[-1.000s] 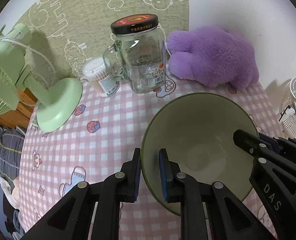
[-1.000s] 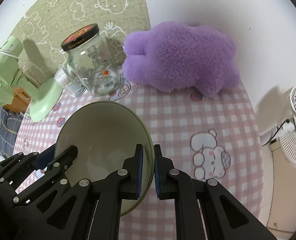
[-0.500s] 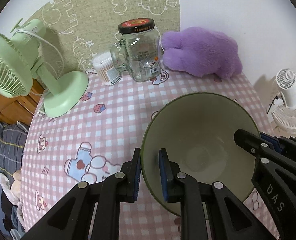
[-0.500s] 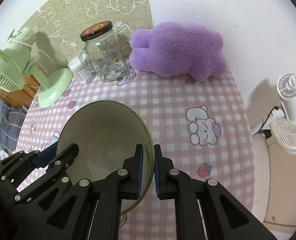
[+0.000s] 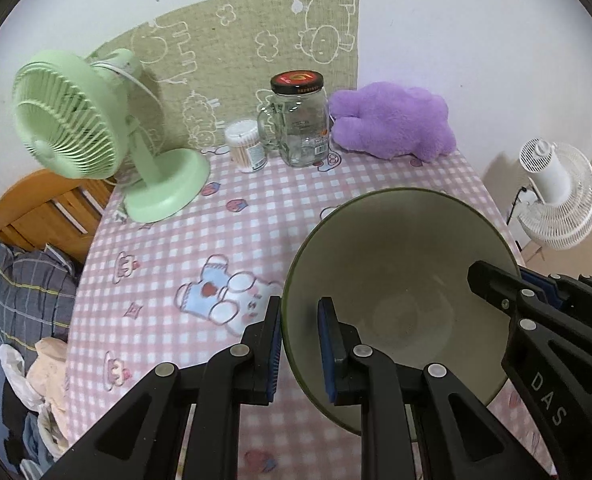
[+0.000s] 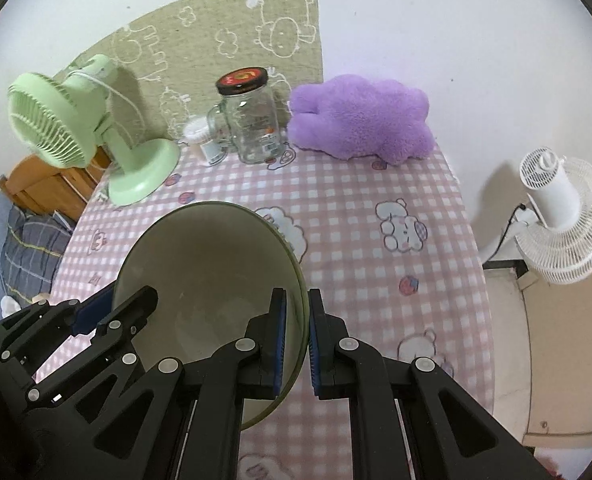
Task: Organize plates and bowls
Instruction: 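Lift the cream bowl and carry it toward the plate stack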
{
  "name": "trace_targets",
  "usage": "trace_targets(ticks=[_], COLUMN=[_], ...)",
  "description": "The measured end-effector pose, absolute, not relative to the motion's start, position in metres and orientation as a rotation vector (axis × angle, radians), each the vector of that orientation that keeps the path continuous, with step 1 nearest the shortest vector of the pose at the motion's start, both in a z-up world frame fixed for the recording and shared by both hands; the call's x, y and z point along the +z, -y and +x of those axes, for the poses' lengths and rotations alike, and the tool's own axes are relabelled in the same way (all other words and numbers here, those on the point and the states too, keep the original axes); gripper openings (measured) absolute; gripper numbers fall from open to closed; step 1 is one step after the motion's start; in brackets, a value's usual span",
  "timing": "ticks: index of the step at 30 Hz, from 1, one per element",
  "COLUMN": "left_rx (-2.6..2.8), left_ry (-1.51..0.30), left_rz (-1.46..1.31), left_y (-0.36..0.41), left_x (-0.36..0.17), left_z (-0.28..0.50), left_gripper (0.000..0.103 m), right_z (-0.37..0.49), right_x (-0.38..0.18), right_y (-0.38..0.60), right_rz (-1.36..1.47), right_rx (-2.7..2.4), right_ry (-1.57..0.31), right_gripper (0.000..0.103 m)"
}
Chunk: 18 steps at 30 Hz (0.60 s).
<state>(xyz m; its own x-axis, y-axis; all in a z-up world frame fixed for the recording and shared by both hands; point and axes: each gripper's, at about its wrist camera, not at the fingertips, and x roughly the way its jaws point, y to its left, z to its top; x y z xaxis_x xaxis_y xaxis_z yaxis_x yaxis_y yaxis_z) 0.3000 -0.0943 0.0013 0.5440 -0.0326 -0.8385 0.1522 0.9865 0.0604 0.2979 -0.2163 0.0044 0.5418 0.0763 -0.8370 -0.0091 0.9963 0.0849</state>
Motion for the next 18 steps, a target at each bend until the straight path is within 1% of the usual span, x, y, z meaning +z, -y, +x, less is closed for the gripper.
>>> trace_targets(ticks=[8,18], left_rx=[-0.153,-0.201], left_ry=[-0.989,-0.956], left_rz=[0.13,0.144], left_y=[0.067,0.046], left_x=[0.009,0.014], left_z=[0.249,0.191], left_gripper=[0.015,0.015], right_z=[0.24,0.173], right_x=[0.016,0.016], right_y=[0.187,0.163], right_rz=[0.064,0.084], right_rx=[0.016,-0.031], right_ry=[-0.987,-0.988], right_gripper=[0.013,0.013])
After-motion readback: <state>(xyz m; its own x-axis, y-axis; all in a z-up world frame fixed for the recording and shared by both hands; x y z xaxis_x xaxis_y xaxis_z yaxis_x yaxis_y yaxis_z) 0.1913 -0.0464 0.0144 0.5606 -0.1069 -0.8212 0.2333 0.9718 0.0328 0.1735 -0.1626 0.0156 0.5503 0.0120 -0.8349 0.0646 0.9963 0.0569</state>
